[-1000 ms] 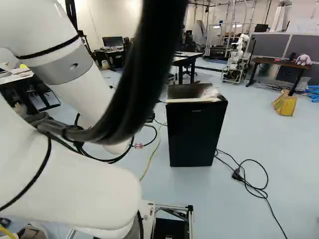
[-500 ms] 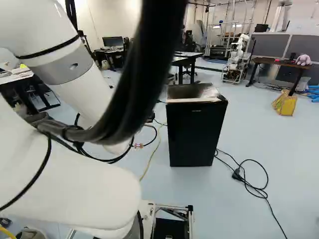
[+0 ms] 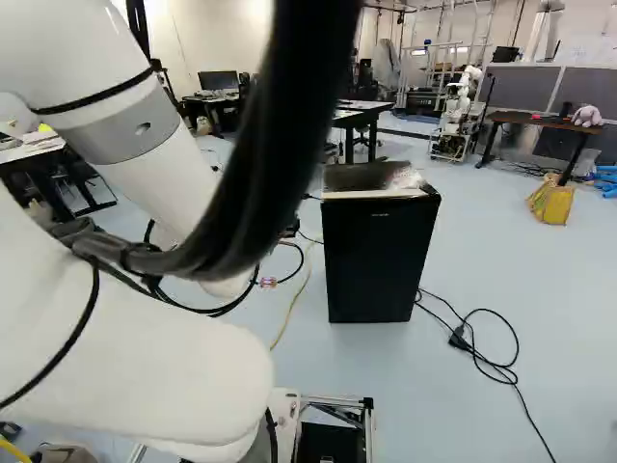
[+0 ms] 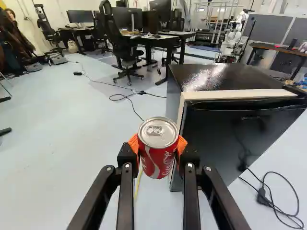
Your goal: Grab a drink from the fridge
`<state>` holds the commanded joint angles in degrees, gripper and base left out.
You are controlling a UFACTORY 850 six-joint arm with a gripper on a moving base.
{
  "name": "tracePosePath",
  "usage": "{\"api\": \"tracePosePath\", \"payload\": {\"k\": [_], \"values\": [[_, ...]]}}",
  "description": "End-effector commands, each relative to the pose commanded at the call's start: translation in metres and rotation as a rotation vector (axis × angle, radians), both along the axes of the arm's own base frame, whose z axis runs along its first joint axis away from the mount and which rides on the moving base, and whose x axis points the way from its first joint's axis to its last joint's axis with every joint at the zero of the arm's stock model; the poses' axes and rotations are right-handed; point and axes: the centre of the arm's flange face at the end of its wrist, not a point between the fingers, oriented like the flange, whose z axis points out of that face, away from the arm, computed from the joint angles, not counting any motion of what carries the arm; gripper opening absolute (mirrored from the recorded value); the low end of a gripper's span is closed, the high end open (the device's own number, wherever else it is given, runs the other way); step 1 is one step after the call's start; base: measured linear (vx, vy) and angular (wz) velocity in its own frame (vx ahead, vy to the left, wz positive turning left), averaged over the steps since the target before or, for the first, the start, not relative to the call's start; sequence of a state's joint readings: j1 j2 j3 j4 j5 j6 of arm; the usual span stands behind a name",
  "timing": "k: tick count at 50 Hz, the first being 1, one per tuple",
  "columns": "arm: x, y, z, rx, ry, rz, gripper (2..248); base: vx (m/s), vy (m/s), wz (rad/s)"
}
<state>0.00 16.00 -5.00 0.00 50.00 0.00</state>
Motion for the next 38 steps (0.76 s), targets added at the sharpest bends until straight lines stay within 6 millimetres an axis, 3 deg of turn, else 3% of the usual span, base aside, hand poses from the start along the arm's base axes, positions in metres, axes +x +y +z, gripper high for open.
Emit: {"api": "tracePosePath", "payload": {"k": [38], "values": [[0.0, 0.0, 0.0, 0.0, 0.0, 0.0, 95, 0.0, 0.0, 0.0]]}}
